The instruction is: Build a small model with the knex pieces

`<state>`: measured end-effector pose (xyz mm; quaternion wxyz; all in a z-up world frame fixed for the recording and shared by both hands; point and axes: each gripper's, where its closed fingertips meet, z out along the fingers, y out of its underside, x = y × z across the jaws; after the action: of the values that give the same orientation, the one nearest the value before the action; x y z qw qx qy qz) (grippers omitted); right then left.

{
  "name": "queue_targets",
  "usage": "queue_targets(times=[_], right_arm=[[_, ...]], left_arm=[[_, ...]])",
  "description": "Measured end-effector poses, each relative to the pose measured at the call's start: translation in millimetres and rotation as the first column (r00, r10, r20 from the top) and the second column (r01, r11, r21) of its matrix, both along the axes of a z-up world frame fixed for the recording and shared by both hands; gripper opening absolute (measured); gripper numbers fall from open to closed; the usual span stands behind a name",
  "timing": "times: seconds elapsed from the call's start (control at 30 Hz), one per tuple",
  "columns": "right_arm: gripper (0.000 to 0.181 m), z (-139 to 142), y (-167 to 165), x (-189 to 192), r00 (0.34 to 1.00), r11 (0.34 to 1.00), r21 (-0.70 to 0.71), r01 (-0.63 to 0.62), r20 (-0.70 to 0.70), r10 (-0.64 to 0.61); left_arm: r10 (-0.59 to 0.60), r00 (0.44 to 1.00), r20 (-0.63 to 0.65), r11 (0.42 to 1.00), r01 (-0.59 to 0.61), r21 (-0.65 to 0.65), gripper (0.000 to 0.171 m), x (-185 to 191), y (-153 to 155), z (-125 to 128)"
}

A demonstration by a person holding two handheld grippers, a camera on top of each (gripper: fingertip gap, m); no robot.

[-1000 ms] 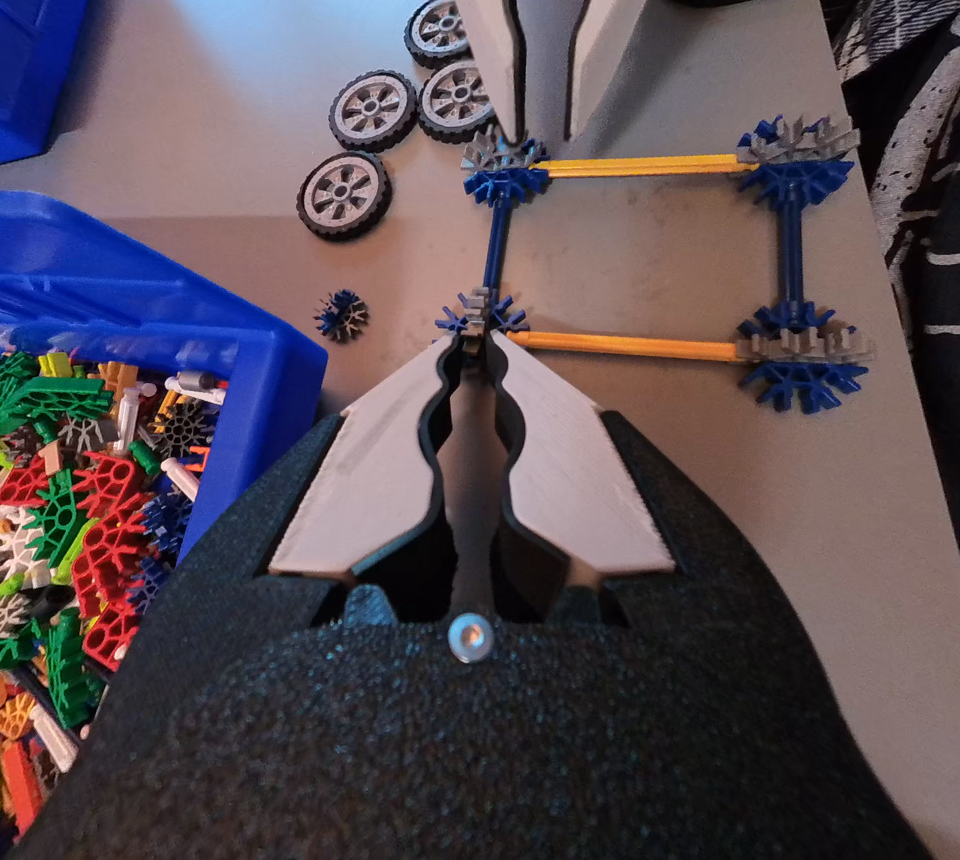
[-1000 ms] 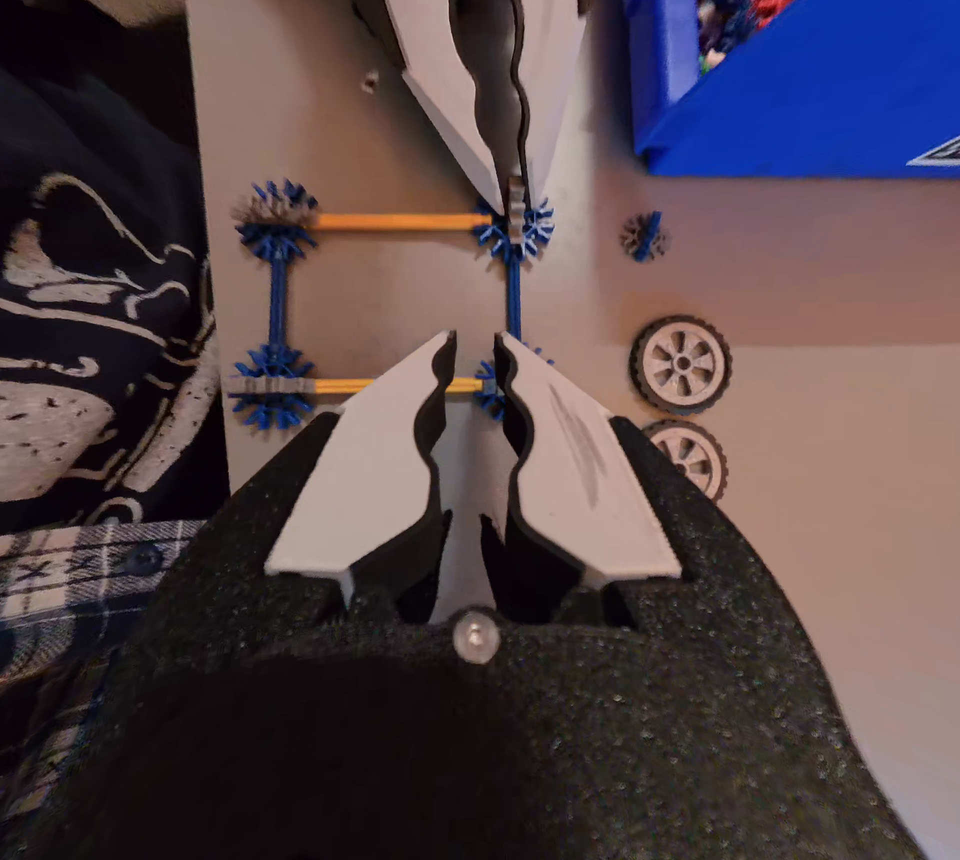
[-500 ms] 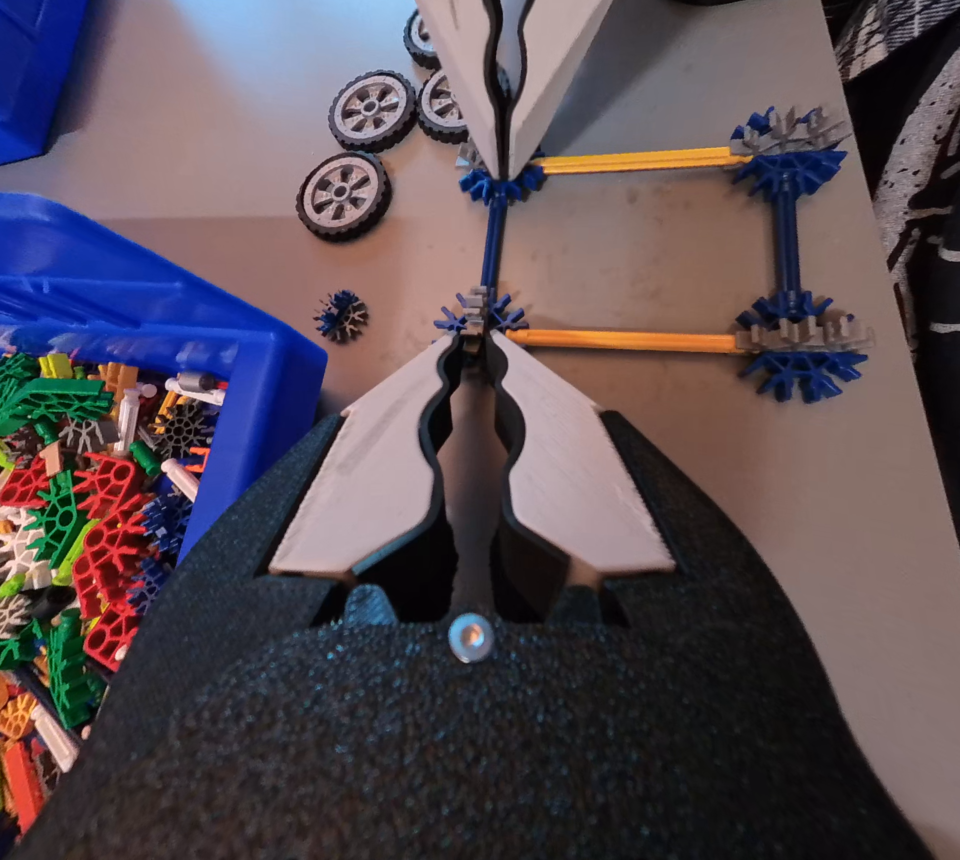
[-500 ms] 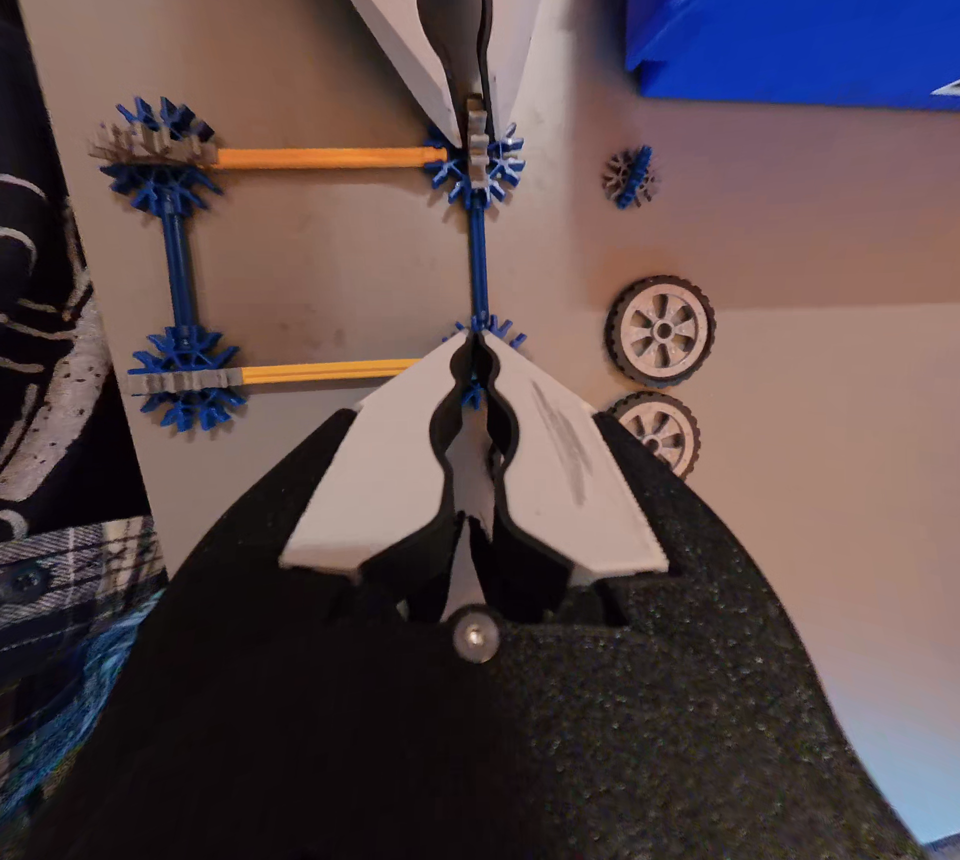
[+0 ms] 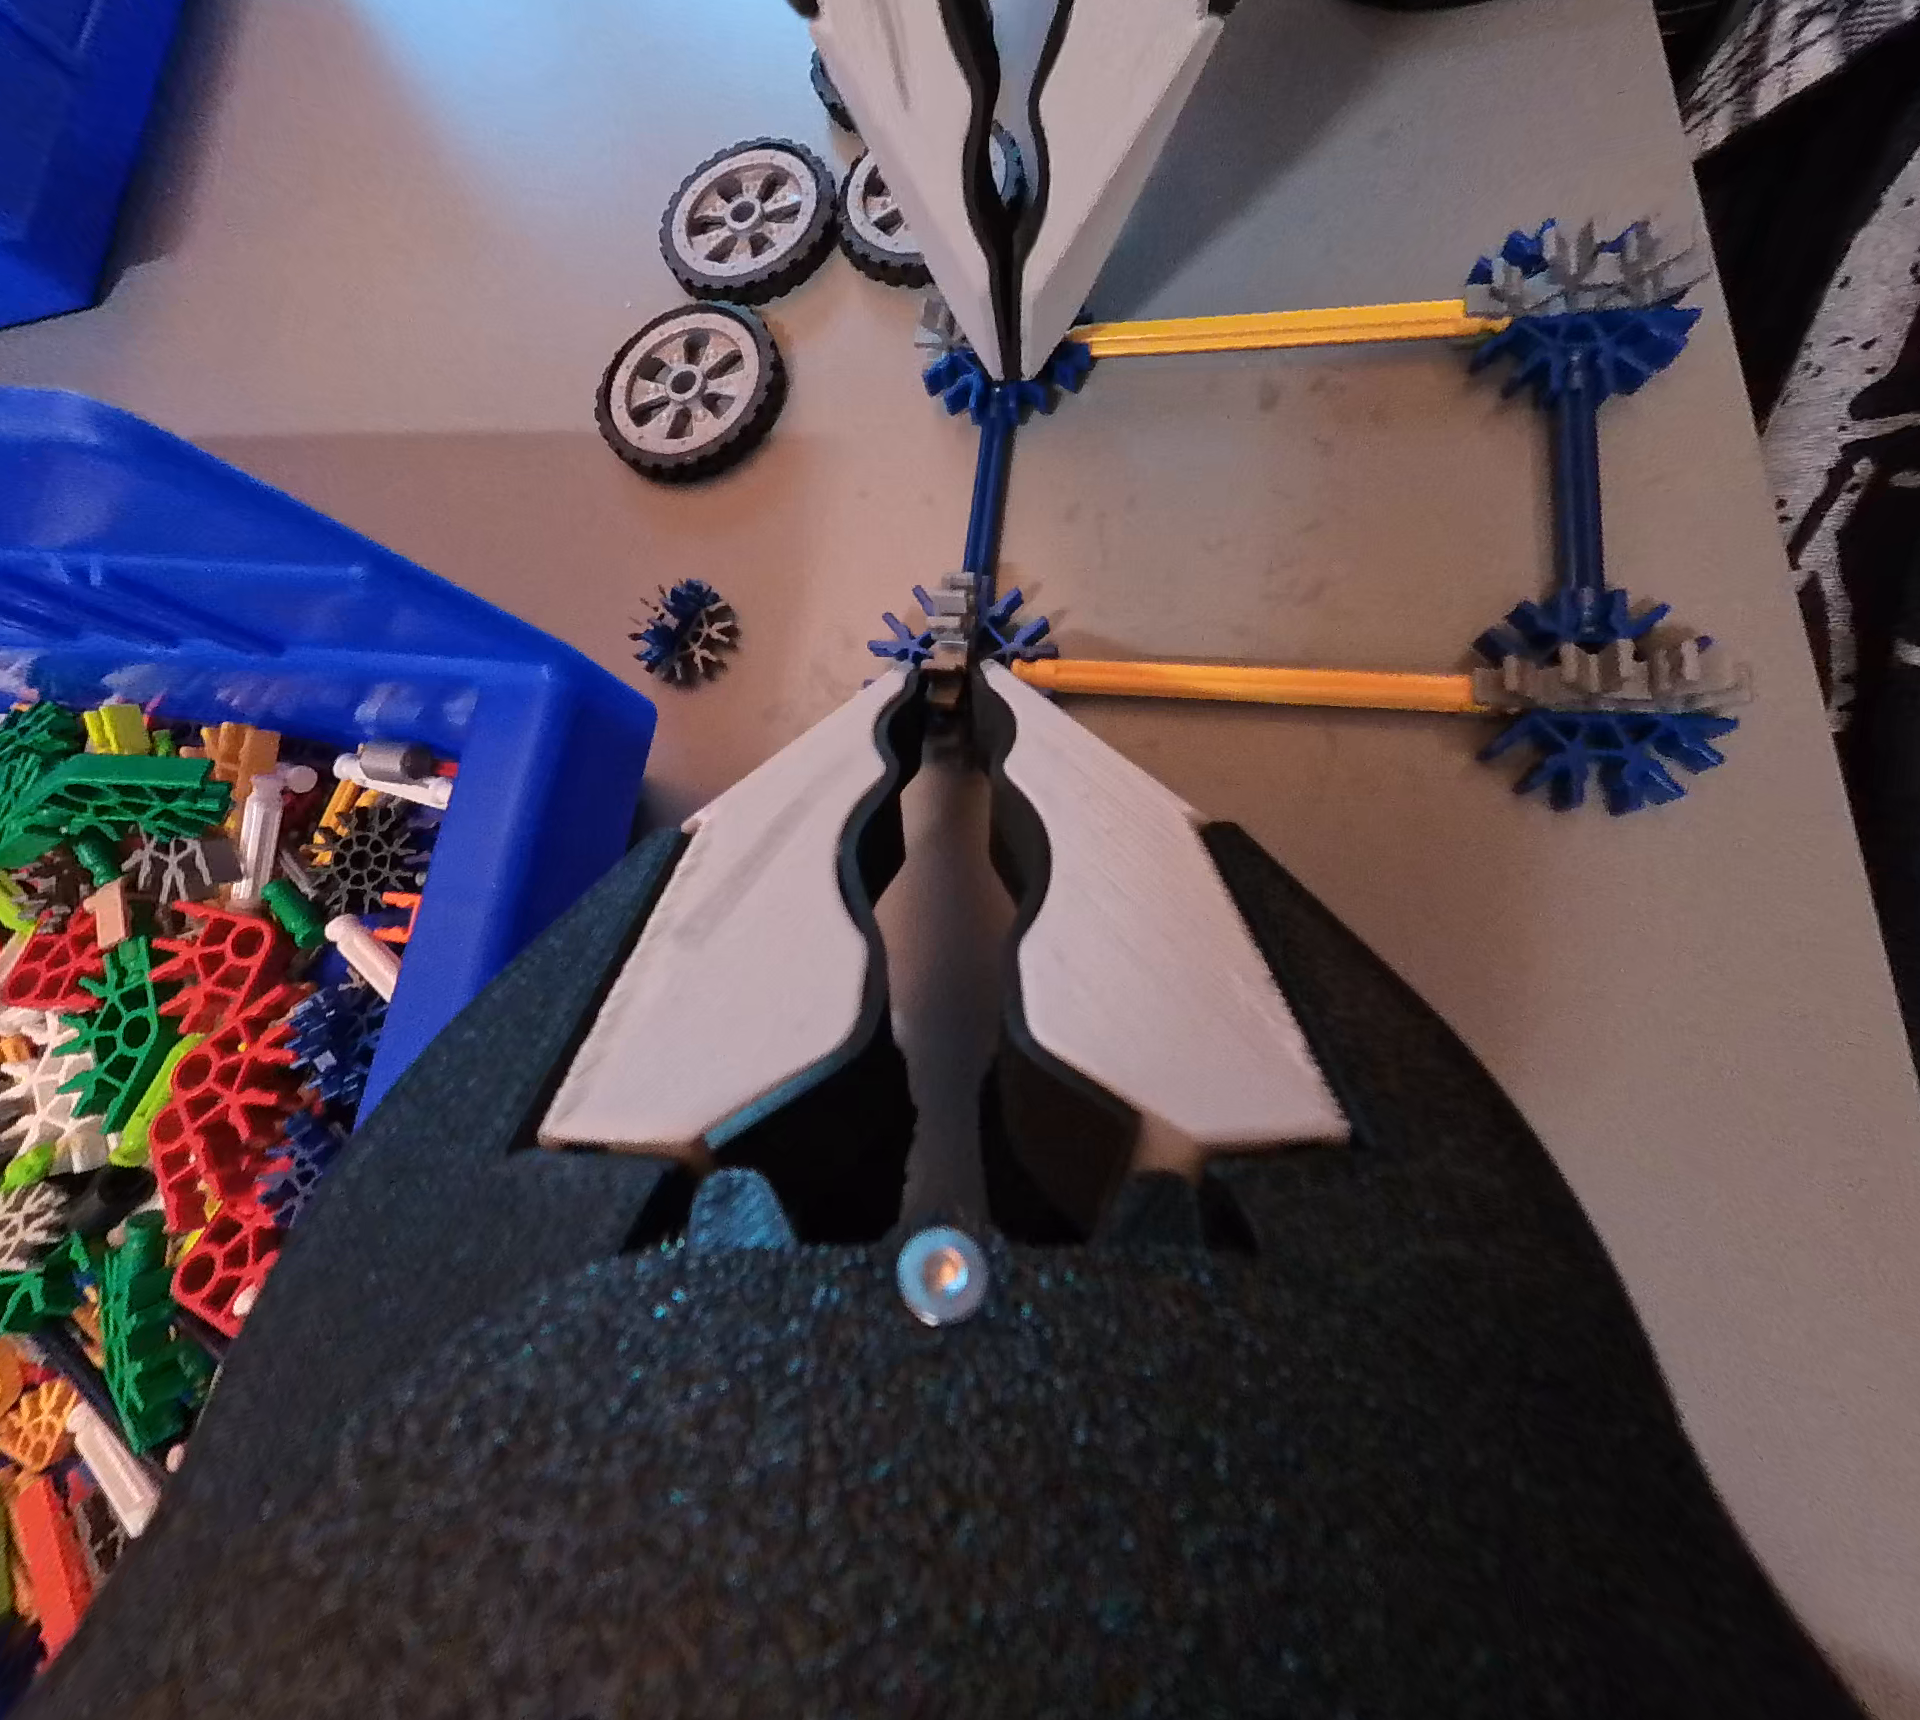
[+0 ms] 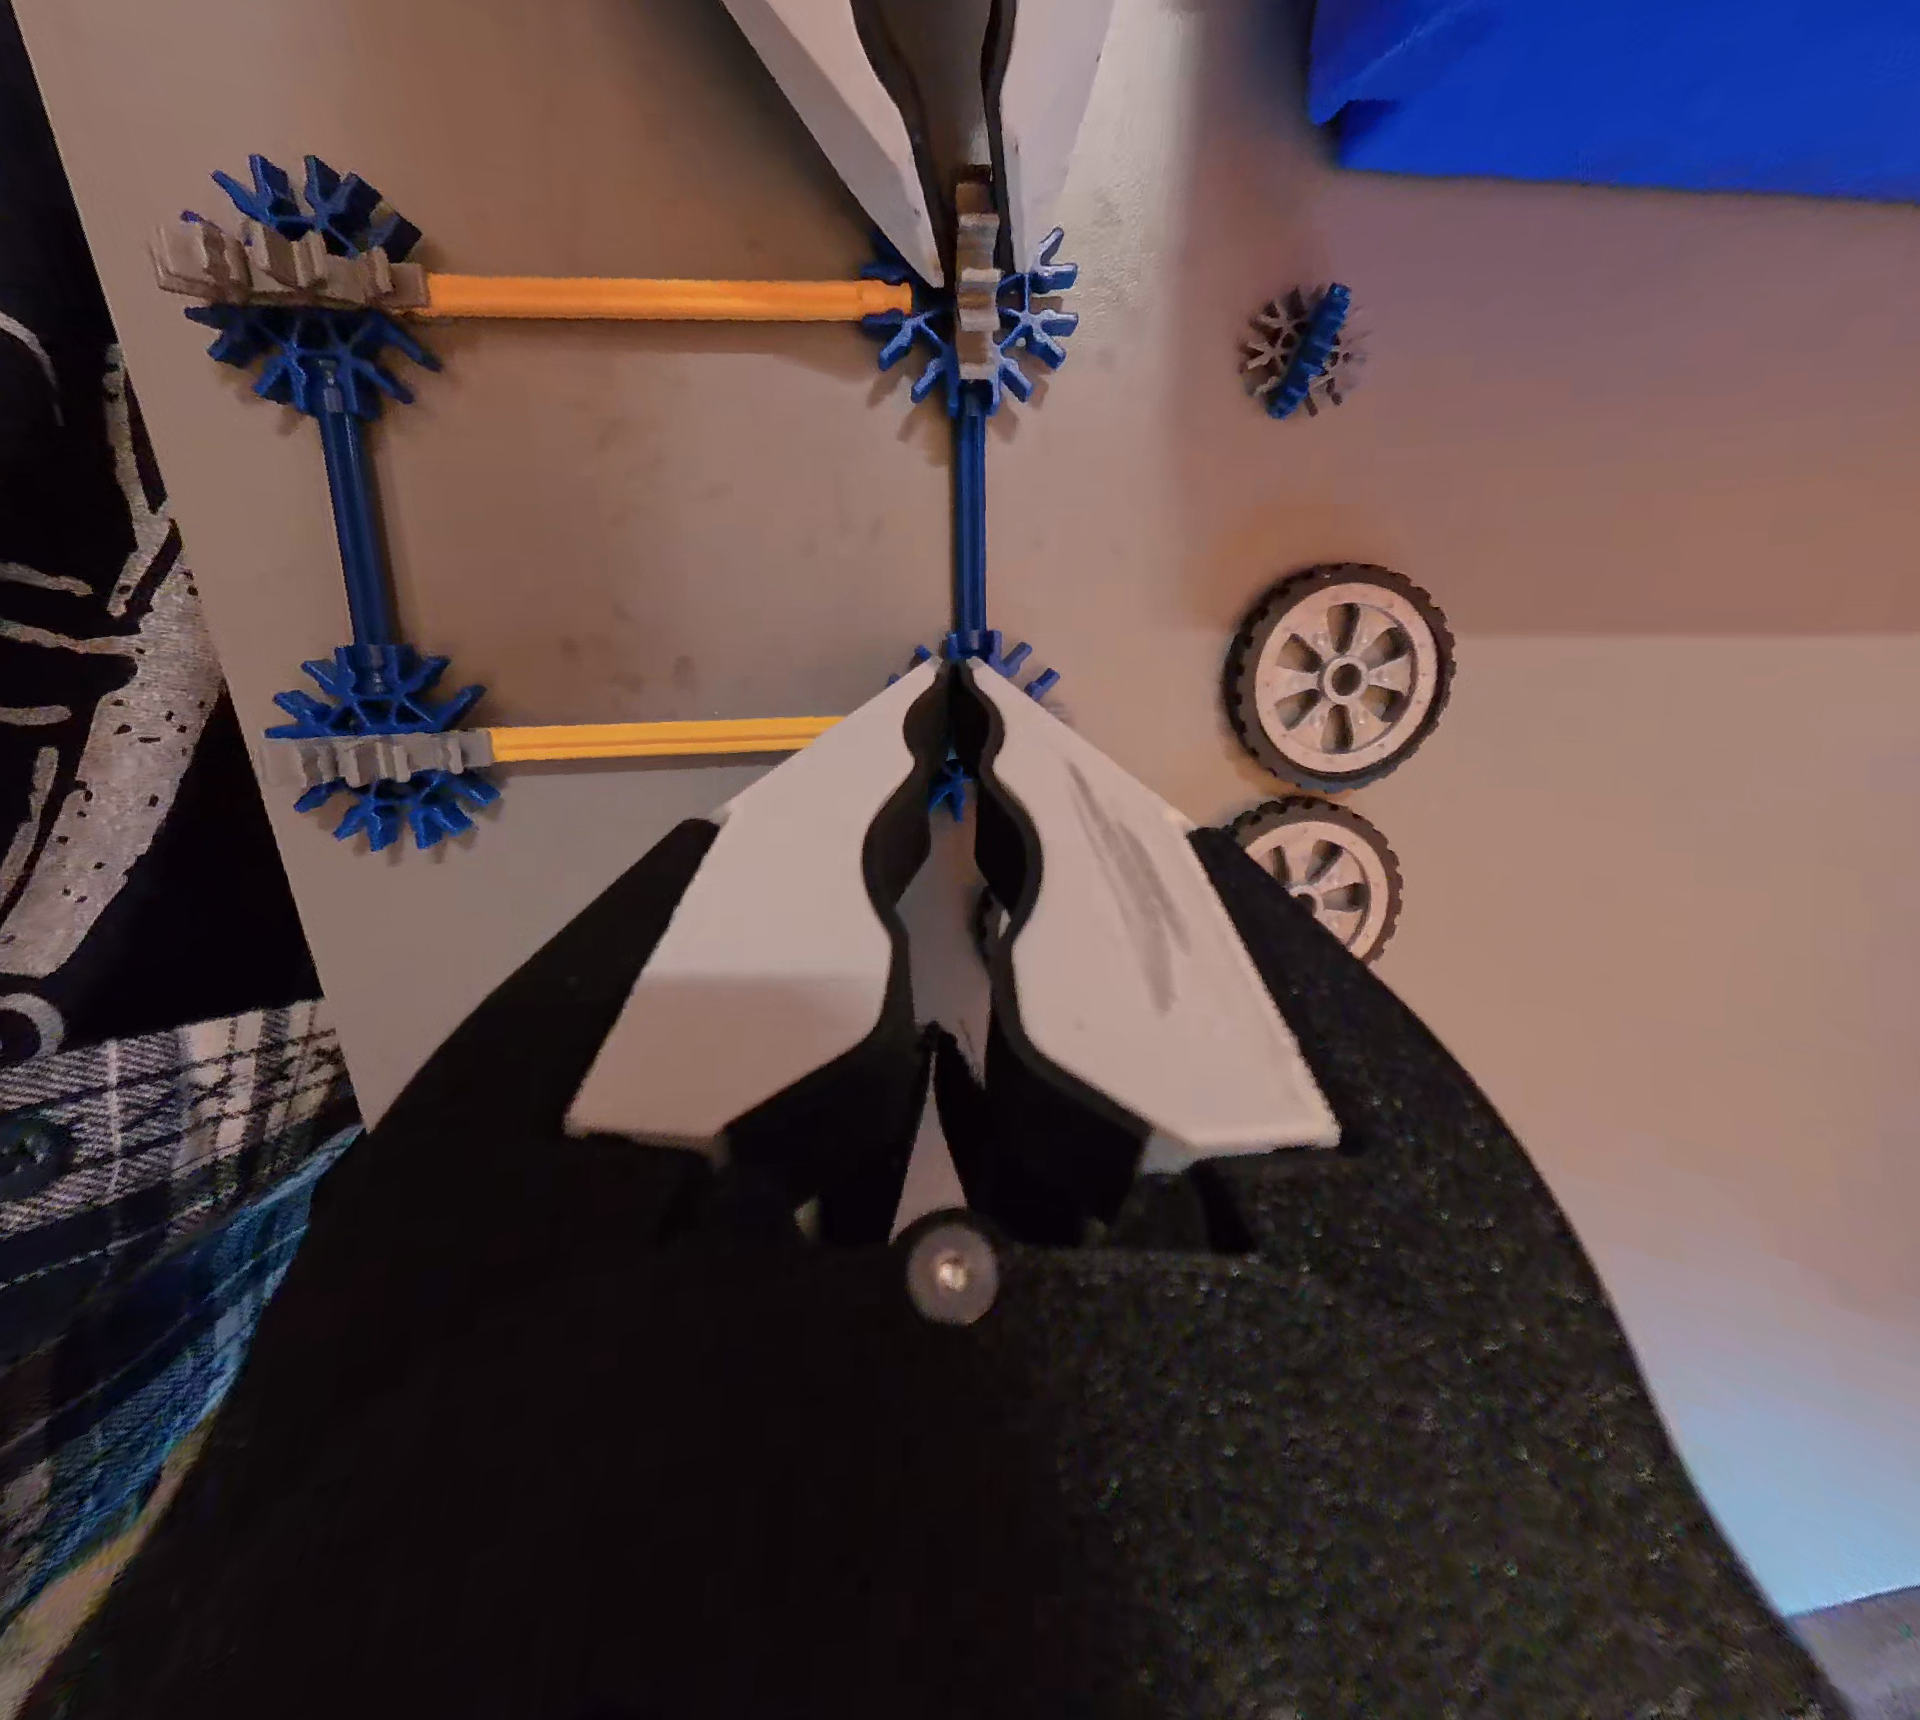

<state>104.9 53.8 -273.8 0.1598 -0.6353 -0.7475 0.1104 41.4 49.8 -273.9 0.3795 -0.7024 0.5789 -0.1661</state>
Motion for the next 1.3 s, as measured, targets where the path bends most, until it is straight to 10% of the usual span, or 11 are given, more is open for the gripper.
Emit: queue_targets(times=[0.57, 1.3], right_arm=[[0.000, 0, -1, -2, 0.998, 0.984, -0.179, 0.000, 0.061, 0.011], [0.003, -2, 6, -44, 0.996, 0.997, 0.019, -0.081, -0.036, 0.082]], left_arm=[[0.000, 1.000, 0.015, 1.000, 0.000, 0.002, 0.006, 0, 1, 0], [0.003, 1.000, 0.024, 1.000, -0.003, 0.000, 0.006, 0, 1, 0]])
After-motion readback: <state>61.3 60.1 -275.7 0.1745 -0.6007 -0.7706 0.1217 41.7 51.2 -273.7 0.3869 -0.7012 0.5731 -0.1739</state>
